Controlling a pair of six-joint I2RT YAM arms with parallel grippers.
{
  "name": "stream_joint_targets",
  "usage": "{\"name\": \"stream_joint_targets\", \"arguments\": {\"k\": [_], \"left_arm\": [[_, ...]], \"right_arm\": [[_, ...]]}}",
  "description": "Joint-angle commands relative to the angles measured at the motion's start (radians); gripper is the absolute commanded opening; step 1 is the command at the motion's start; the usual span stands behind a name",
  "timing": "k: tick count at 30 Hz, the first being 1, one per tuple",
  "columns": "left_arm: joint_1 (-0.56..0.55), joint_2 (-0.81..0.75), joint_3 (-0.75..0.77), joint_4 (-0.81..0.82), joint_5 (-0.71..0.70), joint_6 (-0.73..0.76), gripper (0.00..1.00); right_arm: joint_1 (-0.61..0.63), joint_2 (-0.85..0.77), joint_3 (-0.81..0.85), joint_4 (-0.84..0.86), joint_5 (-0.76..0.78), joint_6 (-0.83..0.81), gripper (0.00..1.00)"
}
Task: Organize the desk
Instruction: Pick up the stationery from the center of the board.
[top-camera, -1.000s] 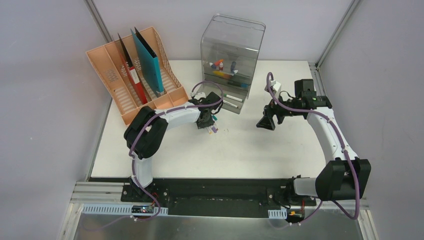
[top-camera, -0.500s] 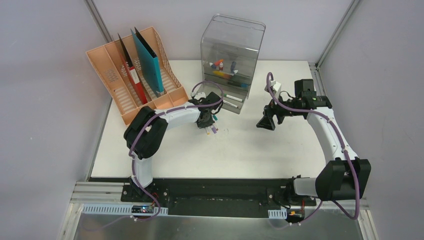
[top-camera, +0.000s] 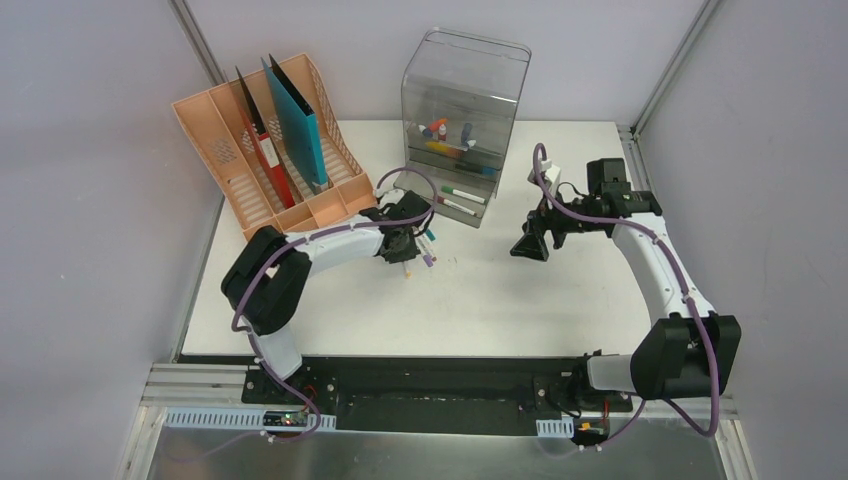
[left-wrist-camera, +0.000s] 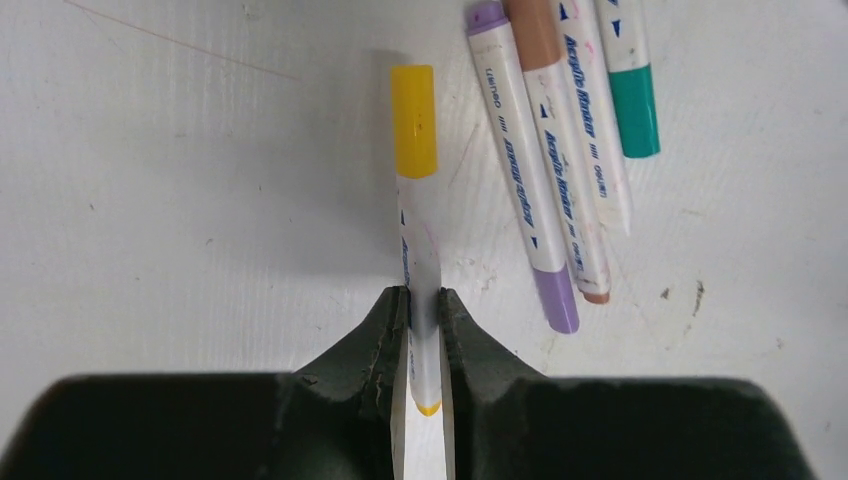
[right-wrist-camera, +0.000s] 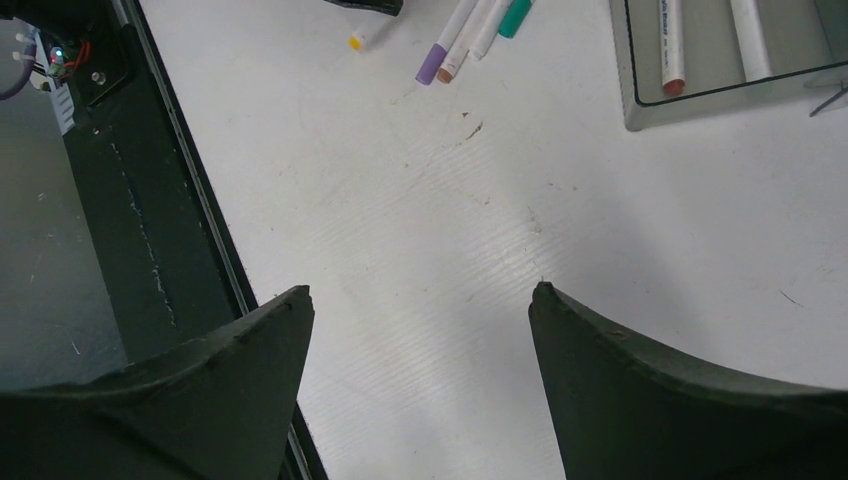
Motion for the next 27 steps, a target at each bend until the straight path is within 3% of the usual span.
{"name": "stream_joint_targets", "arguments": {"k": [1,17,27], "left_arm": [[-0.01,-0.111,-0.053,0.126,0.067,0.084,0.0],[-0.01,-0.284,-0.334,0.766,0.444,0.265,0.0],[-0.017,-0.268,-0.364,1.048,0.609,0.272,0.0]], "right_arm": [[0.013,0.012,0.037,0.006,-0.086,-0.003,0.82],[0.058,0.034,0.007,0.097,-0.216,0.12,0.82],[0.068,0.003,-0.112,0.487,-0.226,0.516,0.82]]}}
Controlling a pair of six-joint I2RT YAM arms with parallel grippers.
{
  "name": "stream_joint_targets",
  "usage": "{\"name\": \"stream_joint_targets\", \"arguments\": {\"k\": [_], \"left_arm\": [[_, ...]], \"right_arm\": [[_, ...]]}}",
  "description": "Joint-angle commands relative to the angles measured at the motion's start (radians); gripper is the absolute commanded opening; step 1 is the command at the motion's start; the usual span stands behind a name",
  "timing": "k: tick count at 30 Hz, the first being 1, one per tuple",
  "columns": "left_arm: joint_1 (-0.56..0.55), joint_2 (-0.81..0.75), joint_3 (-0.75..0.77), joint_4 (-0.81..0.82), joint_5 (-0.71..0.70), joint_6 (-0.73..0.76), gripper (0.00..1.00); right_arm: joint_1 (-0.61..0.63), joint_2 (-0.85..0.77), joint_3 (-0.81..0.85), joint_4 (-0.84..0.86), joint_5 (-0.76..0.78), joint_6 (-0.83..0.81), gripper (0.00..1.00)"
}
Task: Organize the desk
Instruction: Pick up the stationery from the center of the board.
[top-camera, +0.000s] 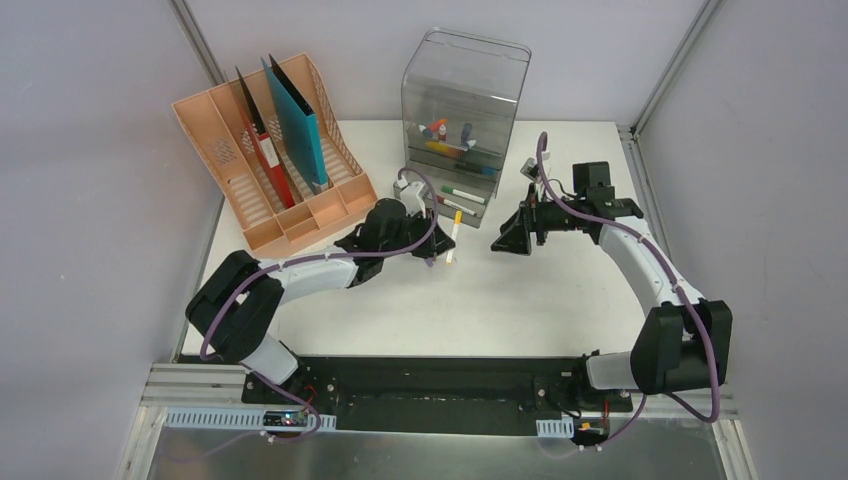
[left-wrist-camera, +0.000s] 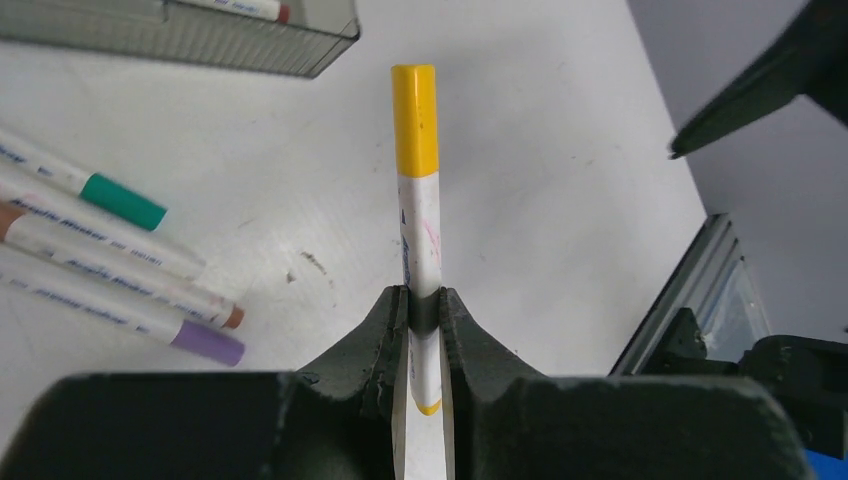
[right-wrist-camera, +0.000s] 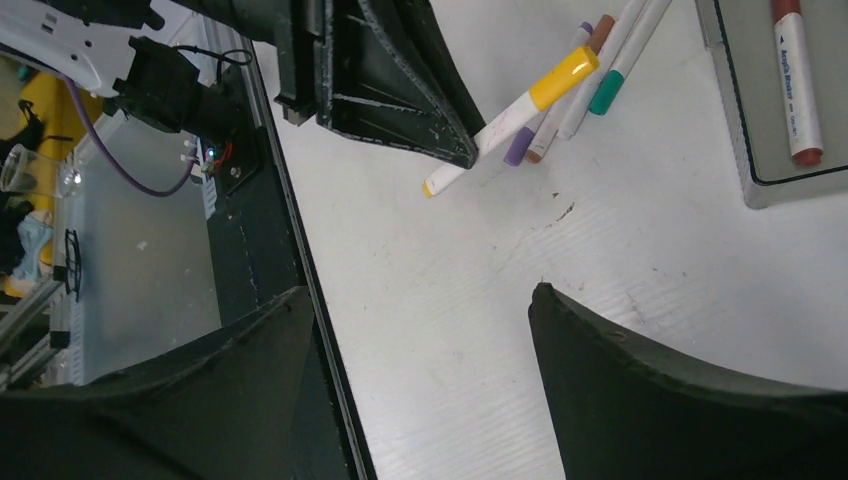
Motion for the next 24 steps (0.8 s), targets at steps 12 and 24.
{"name": "stream_joint_targets", "arguments": {"k": [12,24], "left_arm": [[-0.066,-0.037,-0.048,0.389,0.021,-0.01,0.0],[-0.113,-0.027,-0.058,0.443,-0.044,-0.046,0.0]], "right_arm": [[0.014,0.014,-0.154,0.699,0.001,0.751,0.81],[0.049,0.061,-0.189,0.821,0.01,0.872,0.67]]}}
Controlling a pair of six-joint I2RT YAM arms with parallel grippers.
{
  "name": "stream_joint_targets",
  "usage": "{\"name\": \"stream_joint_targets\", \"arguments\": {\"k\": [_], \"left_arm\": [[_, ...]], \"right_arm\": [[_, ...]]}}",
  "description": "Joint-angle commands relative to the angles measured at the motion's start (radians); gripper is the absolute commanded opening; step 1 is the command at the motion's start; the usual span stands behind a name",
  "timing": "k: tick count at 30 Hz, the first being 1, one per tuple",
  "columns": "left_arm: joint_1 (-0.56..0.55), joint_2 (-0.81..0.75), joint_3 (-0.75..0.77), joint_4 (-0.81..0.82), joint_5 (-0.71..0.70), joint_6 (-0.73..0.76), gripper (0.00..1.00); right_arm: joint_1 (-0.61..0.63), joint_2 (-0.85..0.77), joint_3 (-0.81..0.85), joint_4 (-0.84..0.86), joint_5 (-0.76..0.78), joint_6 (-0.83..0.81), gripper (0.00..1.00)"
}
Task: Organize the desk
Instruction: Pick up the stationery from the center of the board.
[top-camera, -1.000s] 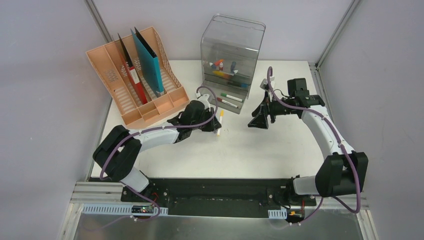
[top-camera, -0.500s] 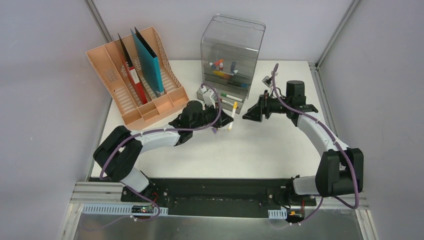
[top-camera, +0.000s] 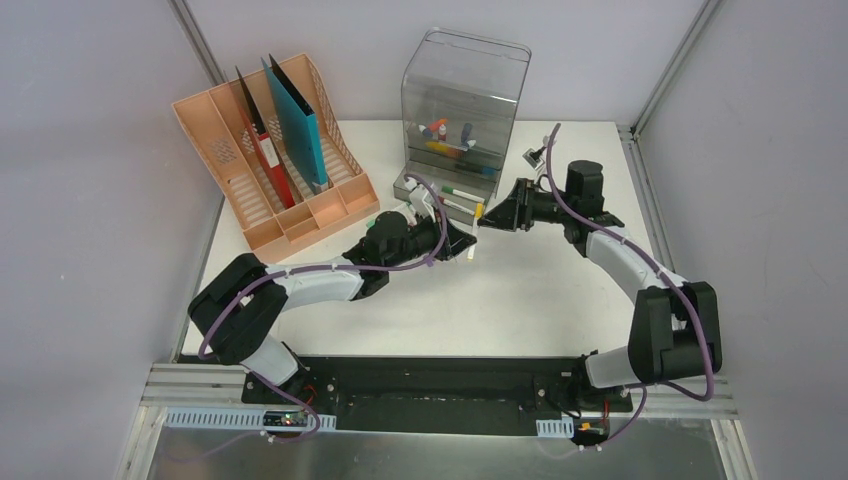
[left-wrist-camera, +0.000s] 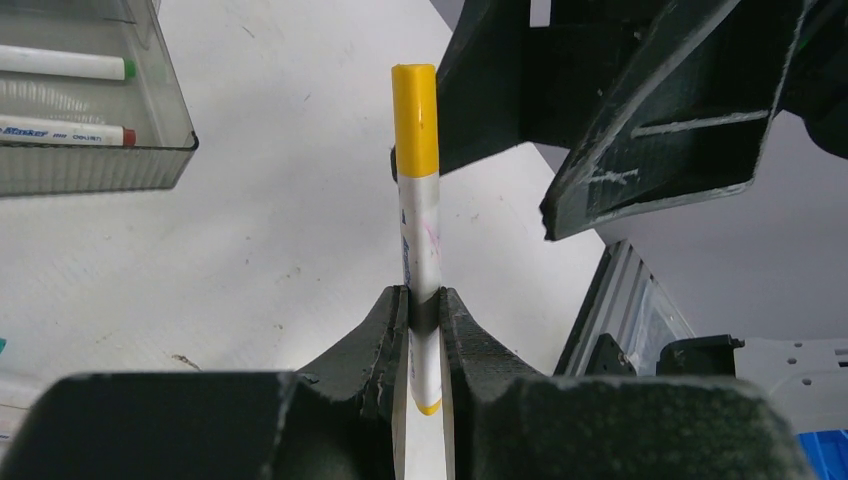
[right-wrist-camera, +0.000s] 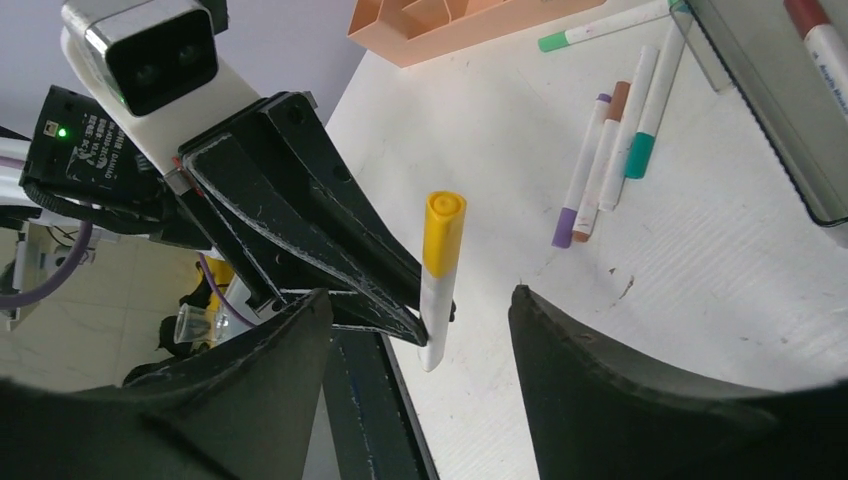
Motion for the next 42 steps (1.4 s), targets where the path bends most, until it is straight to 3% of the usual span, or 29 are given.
{"name": "stream_joint_targets", "arguments": {"k": [1,6,13,21,29,31,37,42], "left_arm": [[-0.016,-0.023,-0.002,0.08,-0.034,-0.02,0.0],[-0.02,-0.013,0.001,0.091,-0.033,-0.028,0.0],[-0.024,0.002,0.012,0.09,-0.016,-0.031,0.0],[-0.024,0.014,0.019,0.091,-0.002,-0.033,0.0],[-0.024,0.005,0.017,0.076,0.0,-0.022,0.0],[-0.024,0.001,0.016,0.068,-0.002,-0.018,0.04],[-0.024,-0.009,0.015,0.053,0.011,-0.001,0.32],[-0.024,-0.021,0.006,0.049,0.03,0.022,0.49]], "right_arm": [[0.026,0.014,0.003,0.075,0.0,0.046,0.64],[0.043,0.031,0.009,0.072,-0.003,0.049,0.49],[0.058,0.044,0.018,0.065,-0.015,0.046,0.38],[0.07,0.056,0.034,0.041,-0.032,0.028,0.16],[0.074,0.052,0.043,0.02,-0.037,0.009,0.02],[0.074,0.049,0.043,0.016,-0.036,0.003,0.0],[0.074,0.046,0.048,0.002,-0.038,-0.012,0.0],[0.074,0.044,0.056,-0.021,-0.039,-0.031,0.0]]}}
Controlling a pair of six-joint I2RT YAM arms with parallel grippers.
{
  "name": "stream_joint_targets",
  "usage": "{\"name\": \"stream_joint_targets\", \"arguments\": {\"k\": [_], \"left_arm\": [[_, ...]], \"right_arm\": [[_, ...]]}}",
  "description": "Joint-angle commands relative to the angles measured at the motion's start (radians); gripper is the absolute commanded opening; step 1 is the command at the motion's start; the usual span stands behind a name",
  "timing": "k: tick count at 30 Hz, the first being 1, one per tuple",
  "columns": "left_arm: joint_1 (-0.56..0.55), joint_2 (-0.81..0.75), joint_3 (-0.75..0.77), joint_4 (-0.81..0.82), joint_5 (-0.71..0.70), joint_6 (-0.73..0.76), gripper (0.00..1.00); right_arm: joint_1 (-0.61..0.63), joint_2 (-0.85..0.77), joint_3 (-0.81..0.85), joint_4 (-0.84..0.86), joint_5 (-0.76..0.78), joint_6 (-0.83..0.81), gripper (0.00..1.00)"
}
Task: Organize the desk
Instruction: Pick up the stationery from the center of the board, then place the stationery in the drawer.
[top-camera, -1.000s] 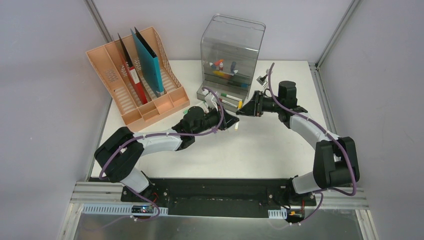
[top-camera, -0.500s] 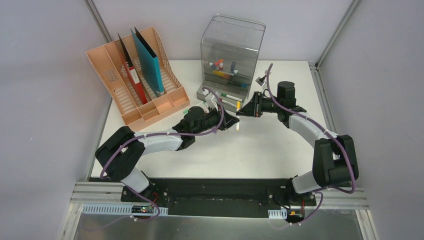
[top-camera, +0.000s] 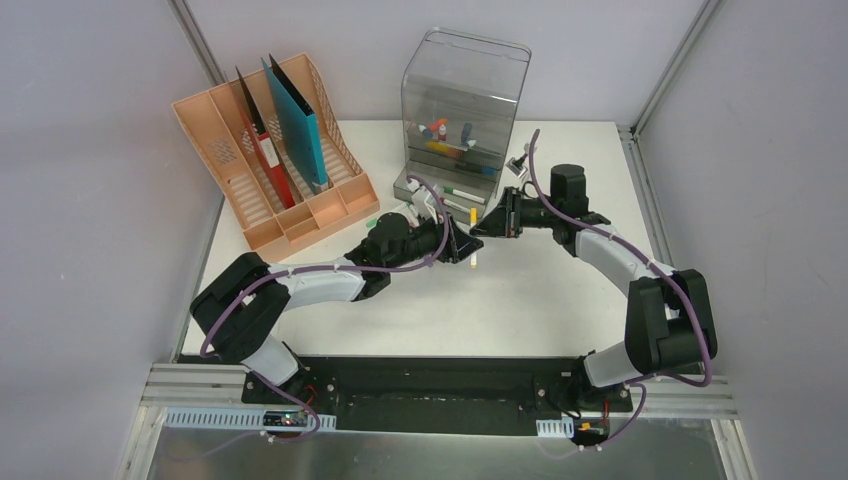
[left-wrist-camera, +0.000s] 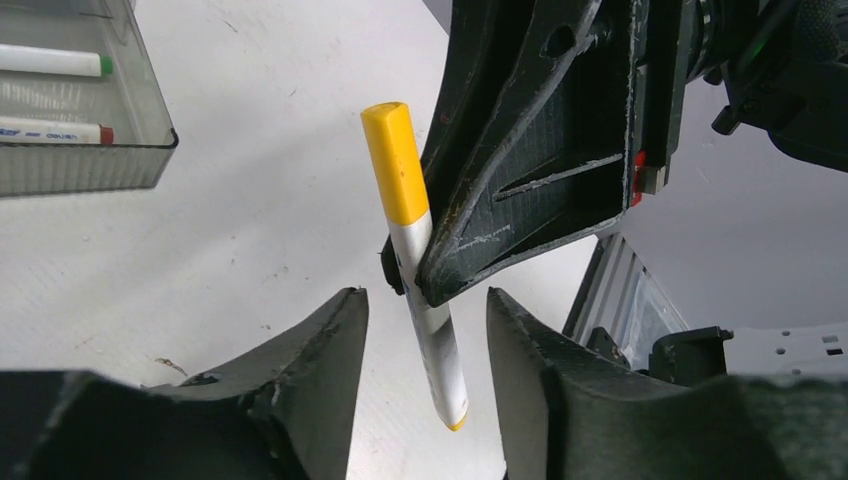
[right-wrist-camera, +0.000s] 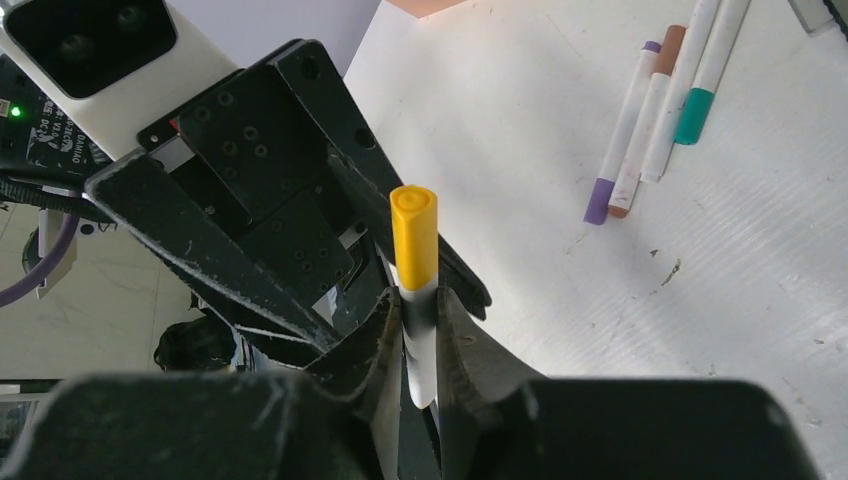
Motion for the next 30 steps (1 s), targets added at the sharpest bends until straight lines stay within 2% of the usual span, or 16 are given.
{"name": "stream_joint_targets", "arguments": {"k": [1,6,16,23,26,30], "left_arm": [[-0.011,-0.036,0.003,0.023,0.033,0.035,0.53],[-0.011,-0.06,-0.015,0.024,0.064,0.086,0.72],[-0.003,-0.155,-0.043,-0.107,-0.007,0.196,0.79],[0.038,-0.264,-0.042,-0.305,-0.082,0.263,0.91],[0.069,-0.332,-0.011,-0.44,-0.075,0.287,0.94],[0.076,-0.405,0.076,-0.679,-0.165,0.36,0.99]], "right_arm": [[0.005,-0.016,0.055,-0.01,-0.027,-0.035,0.0],[0.005,-0.016,0.061,-0.03,-0.027,-0.054,0.0],[0.005,-0.015,0.07,-0.059,-0.023,-0.09,0.0],[0.005,-0.023,0.102,-0.176,0.004,-0.193,0.0],[0.005,-0.04,0.113,-0.235,0.03,-0.262,0.0],[0.005,-0.065,0.135,-0.316,0.065,-0.367,0.0]]}}
